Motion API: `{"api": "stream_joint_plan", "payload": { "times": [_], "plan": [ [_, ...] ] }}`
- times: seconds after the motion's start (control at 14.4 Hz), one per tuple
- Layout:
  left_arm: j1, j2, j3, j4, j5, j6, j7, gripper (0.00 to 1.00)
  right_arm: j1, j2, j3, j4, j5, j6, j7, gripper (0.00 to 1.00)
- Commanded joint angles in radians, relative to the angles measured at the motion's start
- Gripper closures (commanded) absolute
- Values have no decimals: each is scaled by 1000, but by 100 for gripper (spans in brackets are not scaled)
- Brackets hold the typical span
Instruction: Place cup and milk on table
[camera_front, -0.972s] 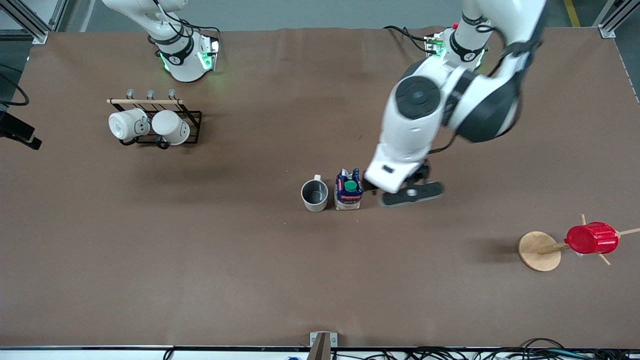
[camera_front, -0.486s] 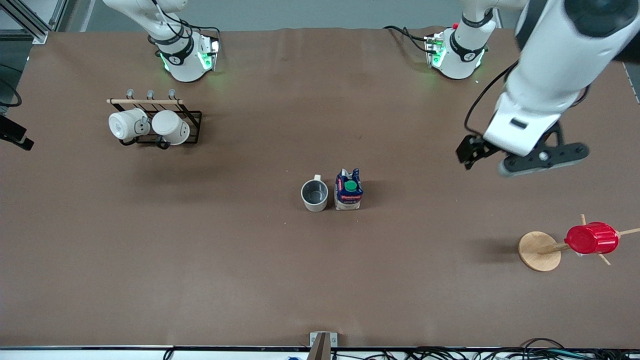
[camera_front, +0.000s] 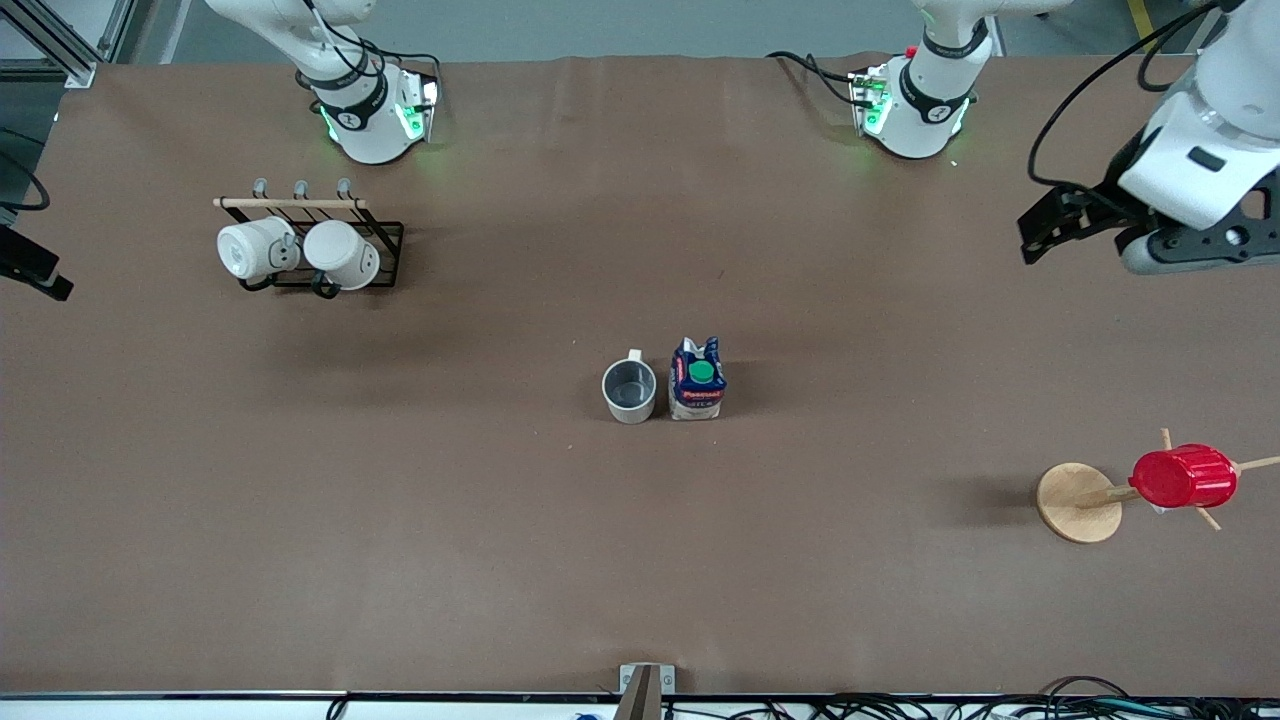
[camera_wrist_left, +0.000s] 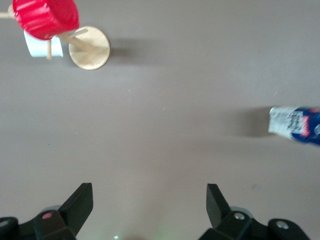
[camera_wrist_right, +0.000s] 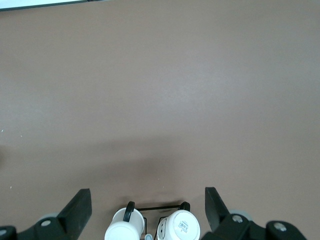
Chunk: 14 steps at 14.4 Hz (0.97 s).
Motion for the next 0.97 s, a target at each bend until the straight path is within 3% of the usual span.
{"api": "stream_joint_plan", "payload": {
  "times": [0.0,0.35,0.56,0.9],
  "plan": [
    [0,-84,52,-96,-57,12,64,0,-9,-15,8,-6,-9,-2,-7,0],
    [0,-73,57,-95,-49,12,74,0,7,-18,13,5,-14,-5,3,0],
    [0,-46,54,-52,-48,12,71,0,-73,-18,109,-3,-15,-11,7,0],
    [2,-35,49,-44,-17,12,71,0,-73,-18,116,-5,-48,-19,34,0]
  ]
}}
